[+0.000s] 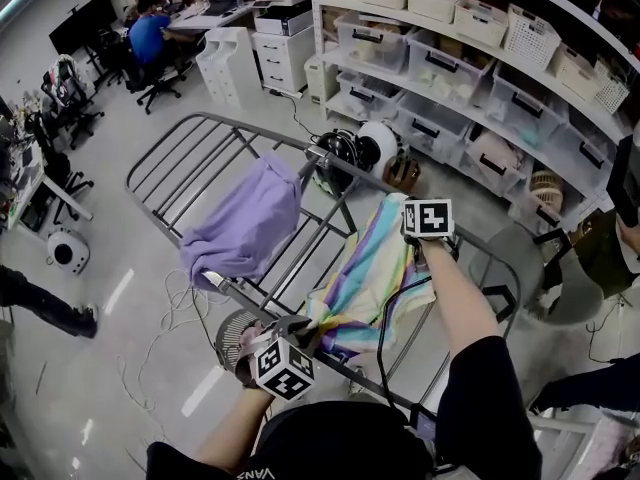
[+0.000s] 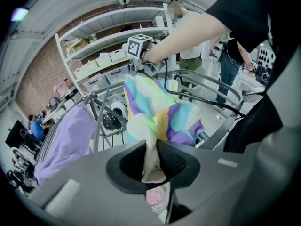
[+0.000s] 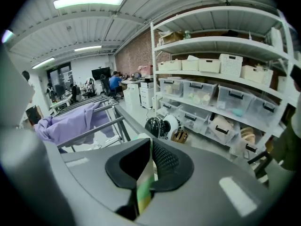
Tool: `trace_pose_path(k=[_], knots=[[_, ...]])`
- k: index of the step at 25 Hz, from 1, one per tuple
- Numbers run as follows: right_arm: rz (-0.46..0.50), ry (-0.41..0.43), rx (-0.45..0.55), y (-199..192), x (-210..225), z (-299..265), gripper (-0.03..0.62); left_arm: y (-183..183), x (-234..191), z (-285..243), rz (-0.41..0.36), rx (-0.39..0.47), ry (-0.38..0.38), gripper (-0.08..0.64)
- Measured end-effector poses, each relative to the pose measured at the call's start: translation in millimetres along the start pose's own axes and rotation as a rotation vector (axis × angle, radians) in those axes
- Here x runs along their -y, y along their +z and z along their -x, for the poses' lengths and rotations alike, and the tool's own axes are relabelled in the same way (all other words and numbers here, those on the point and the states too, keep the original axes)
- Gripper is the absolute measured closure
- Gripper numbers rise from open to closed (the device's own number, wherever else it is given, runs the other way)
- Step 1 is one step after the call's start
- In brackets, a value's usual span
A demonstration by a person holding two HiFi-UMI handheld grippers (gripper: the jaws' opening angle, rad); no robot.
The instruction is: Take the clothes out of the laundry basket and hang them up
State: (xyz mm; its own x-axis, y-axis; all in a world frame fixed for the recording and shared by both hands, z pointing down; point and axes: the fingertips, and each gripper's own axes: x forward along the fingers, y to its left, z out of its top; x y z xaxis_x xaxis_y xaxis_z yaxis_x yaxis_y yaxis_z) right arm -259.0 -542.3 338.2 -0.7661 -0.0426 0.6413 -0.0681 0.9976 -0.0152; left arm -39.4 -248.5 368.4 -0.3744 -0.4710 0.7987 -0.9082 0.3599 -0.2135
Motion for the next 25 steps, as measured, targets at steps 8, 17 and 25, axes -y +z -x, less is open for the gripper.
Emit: trace_pose_path(k=[8, 17, 25], knots=[[-0.032, -0.087, 0.034, -0.1, 23.2, 4.7, 0.569, -4.3, 1.6, 5.7, 0.002, -0.002, 0.015, 0.497], [-0.011, -0.027, 0.094, -4.8, 3.8, 21.1, 0.515, -5.8, 0.1, 13.3, -0.048, 0.016, 0.043, 0.485], [-0.091, 0.035, 0.165, -13.3, 1.7, 65.3, 0.457, -3.6, -6.4, 21.1, -0.066, 0.070, 0.018, 0.376]])
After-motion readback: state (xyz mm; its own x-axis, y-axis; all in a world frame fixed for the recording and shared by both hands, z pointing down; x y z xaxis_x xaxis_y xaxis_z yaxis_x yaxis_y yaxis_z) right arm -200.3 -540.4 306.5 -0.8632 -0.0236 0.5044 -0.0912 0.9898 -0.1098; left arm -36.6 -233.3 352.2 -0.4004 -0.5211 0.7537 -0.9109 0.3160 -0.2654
